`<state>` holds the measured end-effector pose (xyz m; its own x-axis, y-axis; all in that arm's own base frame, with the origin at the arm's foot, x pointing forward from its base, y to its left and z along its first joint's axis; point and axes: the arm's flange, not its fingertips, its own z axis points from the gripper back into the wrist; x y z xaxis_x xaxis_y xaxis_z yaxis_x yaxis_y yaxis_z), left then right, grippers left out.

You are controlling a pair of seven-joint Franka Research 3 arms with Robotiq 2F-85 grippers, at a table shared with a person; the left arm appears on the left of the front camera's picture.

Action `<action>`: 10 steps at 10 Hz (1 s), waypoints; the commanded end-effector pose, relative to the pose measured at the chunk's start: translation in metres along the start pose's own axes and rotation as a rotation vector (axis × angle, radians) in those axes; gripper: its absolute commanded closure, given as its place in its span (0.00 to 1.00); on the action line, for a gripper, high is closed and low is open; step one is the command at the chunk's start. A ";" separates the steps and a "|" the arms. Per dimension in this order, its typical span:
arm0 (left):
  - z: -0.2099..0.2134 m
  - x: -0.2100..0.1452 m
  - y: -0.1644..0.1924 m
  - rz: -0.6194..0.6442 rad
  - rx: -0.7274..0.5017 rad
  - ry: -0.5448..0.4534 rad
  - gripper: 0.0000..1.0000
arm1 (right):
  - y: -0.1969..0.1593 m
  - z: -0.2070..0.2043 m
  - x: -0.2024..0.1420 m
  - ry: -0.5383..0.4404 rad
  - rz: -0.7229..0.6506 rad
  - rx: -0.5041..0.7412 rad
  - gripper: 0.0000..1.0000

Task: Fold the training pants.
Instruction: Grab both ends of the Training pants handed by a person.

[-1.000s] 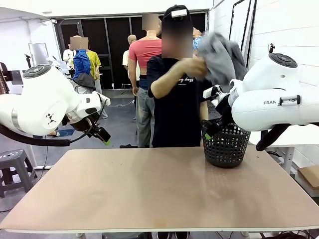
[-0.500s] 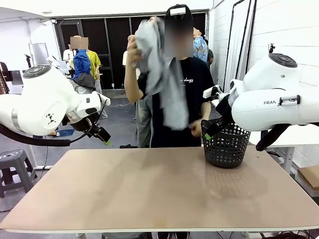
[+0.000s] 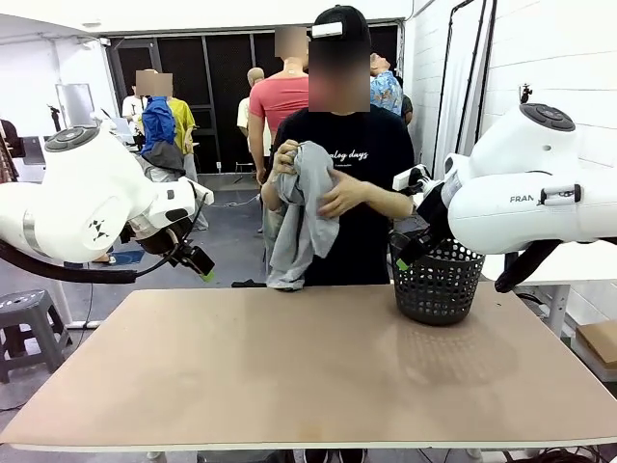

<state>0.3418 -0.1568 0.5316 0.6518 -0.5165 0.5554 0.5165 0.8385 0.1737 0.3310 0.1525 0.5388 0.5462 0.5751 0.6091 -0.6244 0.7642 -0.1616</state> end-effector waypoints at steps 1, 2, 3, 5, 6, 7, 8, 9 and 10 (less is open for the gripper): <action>-0.001 0.002 0.001 -0.010 -0.004 0.002 0.00 | -0.001 -0.001 0.000 0.001 -0.002 0.001 0.00; -0.001 0.002 0.001 -0.010 -0.004 0.002 0.00 | -0.001 -0.001 0.000 0.001 -0.002 0.001 0.00; -0.001 0.002 0.001 -0.010 -0.004 0.002 0.00 | -0.001 -0.001 0.000 0.001 -0.002 0.001 0.00; -0.001 0.002 0.001 -0.010 -0.004 0.002 0.00 | -0.001 -0.001 0.000 0.001 -0.002 0.001 0.00; -0.001 0.002 0.001 -0.010 -0.004 0.002 0.00 | -0.001 -0.001 0.000 0.001 -0.002 0.001 0.00; -0.001 0.002 0.001 -0.010 -0.004 0.002 0.00 | -0.001 -0.001 0.000 0.001 -0.002 0.001 0.00; -0.001 0.002 0.001 -0.010 -0.004 0.002 0.00 | -0.001 -0.001 0.000 0.001 -0.002 0.001 0.00; -0.001 0.002 0.001 -0.010 -0.004 0.002 0.00 | -0.001 -0.001 0.000 0.001 -0.002 0.001 0.00; -0.001 0.002 0.001 -0.010 -0.004 0.002 0.00 | -0.001 -0.001 0.000 0.001 -0.002 0.001 0.00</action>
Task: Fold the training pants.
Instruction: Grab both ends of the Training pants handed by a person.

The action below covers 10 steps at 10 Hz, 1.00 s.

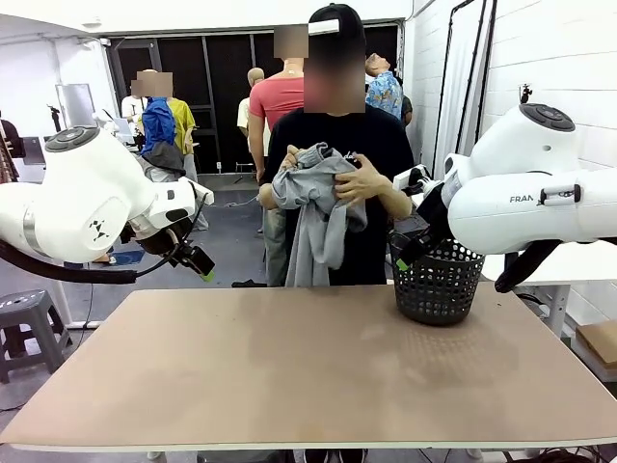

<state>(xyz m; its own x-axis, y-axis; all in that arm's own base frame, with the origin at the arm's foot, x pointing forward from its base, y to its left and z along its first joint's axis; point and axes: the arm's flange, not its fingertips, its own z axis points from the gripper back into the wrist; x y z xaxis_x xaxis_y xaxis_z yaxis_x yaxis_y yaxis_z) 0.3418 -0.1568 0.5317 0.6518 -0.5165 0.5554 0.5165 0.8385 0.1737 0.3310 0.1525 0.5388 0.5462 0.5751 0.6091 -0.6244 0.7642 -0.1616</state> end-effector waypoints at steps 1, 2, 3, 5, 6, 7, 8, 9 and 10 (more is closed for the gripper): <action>-0.001 0.002 0.001 -0.010 -0.004 0.002 0.00 | -0.001 -0.001 0.000 0.001 -0.002 0.001 0.00; -0.001 0.002 0.001 -0.010 -0.004 0.002 0.00 | -0.001 -0.001 0.000 0.001 -0.002 0.001 0.00; -0.001 0.002 0.001 -0.010 -0.004 0.002 0.00 | -0.001 -0.001 0.000 0.001 -0.002 0.001 0.00; -0.001 0.002 0.001 -0.010 -0.004 0.002 0.00 | -0.001 -0.001 0.000 0.001 -0.002 0.001 0.00; -0.001 0.002 0.001 -0.010 -0.004 0.002 0.00 | -0.001 -0.001 0.000 0.001 -0.002 0.001 0.00; -0.001 0.002 0.001 -0.010 -0.004 0.002 0.00 | -0.001 -0.001 0.000 0.001 -0.002 0.001 0.00; -0.001 0.002 0.001 -0.010 -0.004 0.002 0.00 | -0.001 -0.001 0.000 0.001 -0.002 0.001 0.00; -0.001 0.002 0.001 -0.010 -0.004 0.002 0.00 | -0.001 -0.001 0.000 0.001 -0.002 0.001 0.00; -0.001 0.002 0.001 -0.010 -0.004 0.002 0.00 | -0.001 -0.001 0.000 0.001 -0.002 0.001 0.00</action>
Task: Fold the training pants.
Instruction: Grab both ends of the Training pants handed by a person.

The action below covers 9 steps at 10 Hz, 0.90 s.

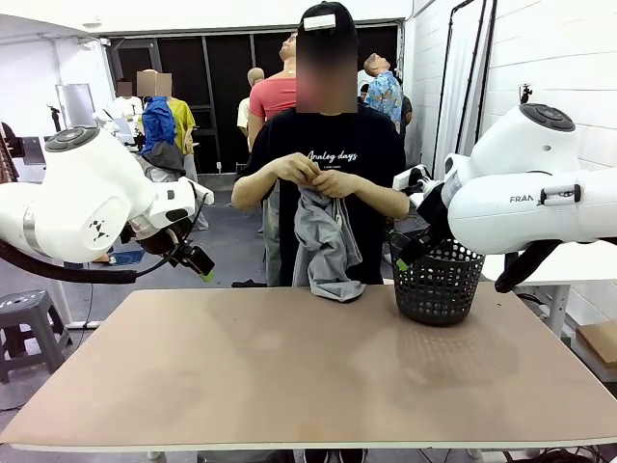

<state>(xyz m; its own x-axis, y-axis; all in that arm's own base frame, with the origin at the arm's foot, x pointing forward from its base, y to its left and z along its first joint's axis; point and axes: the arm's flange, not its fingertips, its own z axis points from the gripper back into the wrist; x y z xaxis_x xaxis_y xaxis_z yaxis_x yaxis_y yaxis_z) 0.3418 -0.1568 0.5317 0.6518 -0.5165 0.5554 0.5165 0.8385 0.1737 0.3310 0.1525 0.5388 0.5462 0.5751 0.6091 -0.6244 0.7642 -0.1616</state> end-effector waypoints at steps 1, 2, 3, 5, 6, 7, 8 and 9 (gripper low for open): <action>-0.001 0.002 0.001 -0.010 -0.004 0.002 0.00 | -0.001 -0.001 0.000 0.001 -0.002 0.001 0.00; -0.001 0.002 0.001 -0.010 -0.004 0.002 0.00 | -0.001 -0.001 0.000 0.001 -0.002 0.001 0.00; -0.001 0.002 0.001 -0.010 -0.004 0.002 0.00 | -0.001 -0.001 0.000 0.001 -0.002 0.001 0.00; -0.001 0.002 0.001 -0.010 -0.004 0.002 0.00 | -0.001 -0.001 0.000 0.001 -0.002 0.001 0.00; -0.001 0.002 0.001 -0.010 -0.004 0.002 0.00 | -0.001 -0.001 0.000 0.001 -0.002 0.001 0.00; -0.001 0.002 0.001 -0.010 -0.004 0.002 0.00 | -0.001 -0.001 0.000 0.001 -0.002 0.001 0.00; -0.001 0.002 0.001 -0.010 -0.004 0.002 0.00 | -0.001 -0.001 0.000 0.001 -0.002 0.001 0.00; -0.001 0.002 0.001 -0.010 -0.004 0.002 0.00 | -0.001 -0.001 0.000 0.001 -0.002 0.001 0.00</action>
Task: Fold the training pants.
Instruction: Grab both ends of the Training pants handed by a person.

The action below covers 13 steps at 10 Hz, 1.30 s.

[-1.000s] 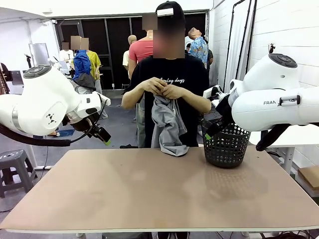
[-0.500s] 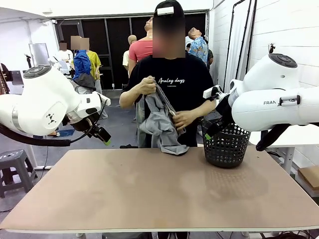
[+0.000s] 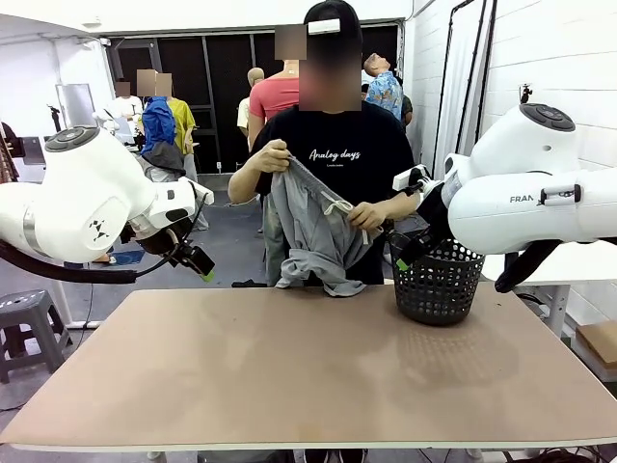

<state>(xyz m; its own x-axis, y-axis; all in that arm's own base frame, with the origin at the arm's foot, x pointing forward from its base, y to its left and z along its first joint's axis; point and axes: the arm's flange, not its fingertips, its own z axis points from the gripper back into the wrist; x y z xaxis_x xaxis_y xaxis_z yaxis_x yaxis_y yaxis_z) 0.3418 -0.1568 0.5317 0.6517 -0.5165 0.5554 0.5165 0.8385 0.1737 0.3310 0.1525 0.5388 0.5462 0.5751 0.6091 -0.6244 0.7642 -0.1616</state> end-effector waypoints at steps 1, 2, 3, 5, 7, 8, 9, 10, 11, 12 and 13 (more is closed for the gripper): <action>-0.001 0.002 0.001 -0.010 -0.004 0.002 0.00 | -0.001 -0.001 0.000 0.001 -0.002 0.001 0.00; -0.001 0.002 0.001 -0.010 -0.004 0.002 0.00 | -0.001 -0.001 0.000 0.001 -0.002 0.001 0.00; -0.001 0.002 0.001 -0.010 -0.004 0.002 0.00 | -0.001 -0.001 0.000 0.001 -0.002 0.001 0.00; -0.001 0.002 0.001 -0.010 -0.004 0.002 0.00 | -0.001 -0.001 0.000 0.001 -0.002 0.001 0.00; -0.001 0.002 0.001 -0.010 -0.004 0.002 0.00 | -0.001 -0.001 0.000 0.001 -0.002 0.001 0.00; -0.001 0.002 0.001 -0.010 -0.004 0.002 0.00 | -0.001 -0.001 0.000 0.001 -0.002 0.001 0.00; -0.001 0.002 0.001 -0.010 -0.004 0.002 0.00 | -0.001 -0.001 0.000 0.001 -0.002 0.001 0.00; -0.001 0.002 0.001 -0.010 -0.004 0.002 0.00 | -0.001 -0.001 0.000 0.001 -0.002 0.001 0.00; -0.001 0.002 0.001 -0.010 -0.004 0.002 0.00 | -0.001 -0.001 0.000 0.001 -0.002 0.001 0.00; -0.001 0.002 0.001 -0.010 -0.004 0.002 0.00 | -0.001 -0.001 0.000 0.001 -0.002 0.001 0.00; -0.001 0.002 0.001 -0.010 -0.004 0.002 0.00 | -0.001 -0.001 0.000 0.001 -0.002 0.001 0.00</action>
<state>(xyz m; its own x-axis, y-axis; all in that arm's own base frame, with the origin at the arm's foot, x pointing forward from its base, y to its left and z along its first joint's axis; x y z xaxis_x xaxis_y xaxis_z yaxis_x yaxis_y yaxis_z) 0.3418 -0.1568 0.5317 0.6518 -0.5165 0.5554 0.5165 0.8385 0.1737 0.3310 0.1525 0.5388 0.5462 0.5751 0.6091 -0.6244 0.7642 -0.1616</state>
